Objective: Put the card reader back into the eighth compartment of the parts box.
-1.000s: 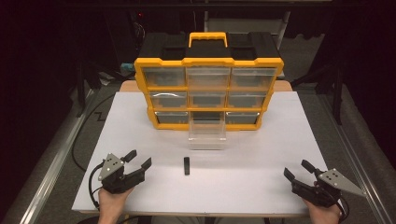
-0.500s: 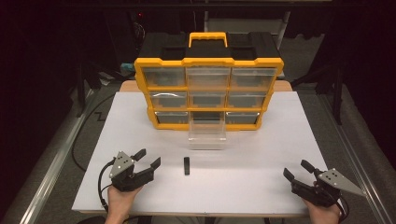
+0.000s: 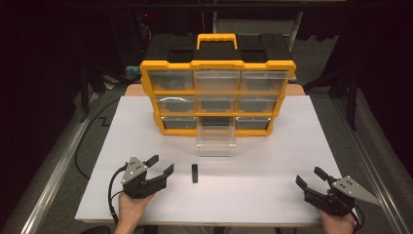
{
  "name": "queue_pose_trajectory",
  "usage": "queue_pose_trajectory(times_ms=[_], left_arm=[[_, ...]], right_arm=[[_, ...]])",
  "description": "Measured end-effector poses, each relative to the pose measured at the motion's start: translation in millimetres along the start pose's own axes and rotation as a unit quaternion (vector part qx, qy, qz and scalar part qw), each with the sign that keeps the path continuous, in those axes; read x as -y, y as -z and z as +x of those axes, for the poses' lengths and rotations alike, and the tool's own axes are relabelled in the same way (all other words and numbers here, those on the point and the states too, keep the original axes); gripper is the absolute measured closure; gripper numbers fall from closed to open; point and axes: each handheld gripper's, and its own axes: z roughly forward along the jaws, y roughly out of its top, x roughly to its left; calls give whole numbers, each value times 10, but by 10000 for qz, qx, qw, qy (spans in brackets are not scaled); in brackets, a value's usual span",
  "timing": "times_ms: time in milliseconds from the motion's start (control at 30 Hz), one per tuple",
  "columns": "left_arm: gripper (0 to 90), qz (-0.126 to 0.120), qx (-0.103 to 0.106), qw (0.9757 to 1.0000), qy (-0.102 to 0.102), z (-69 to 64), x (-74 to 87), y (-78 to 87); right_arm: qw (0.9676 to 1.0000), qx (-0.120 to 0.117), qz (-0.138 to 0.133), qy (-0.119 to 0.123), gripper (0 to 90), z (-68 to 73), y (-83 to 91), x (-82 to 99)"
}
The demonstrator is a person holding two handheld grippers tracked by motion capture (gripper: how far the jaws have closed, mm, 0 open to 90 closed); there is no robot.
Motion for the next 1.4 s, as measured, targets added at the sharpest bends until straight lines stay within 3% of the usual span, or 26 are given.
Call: queue_pose_trajectory(times_ms=[567,867,1400], left_arm=[[349,94,179,9998,-41,-126,-53,-142],[349,151,267,9994,-162,-226,-100,-239],[349,461,269,9984,-160,-302,-192,-378]], right_arm=[[10000,-9,-4,0,251,1,-2,0],[10000,-26,-11,7,251,2,-5,0],[10000,-77,8,25,251,2,-11,1]])
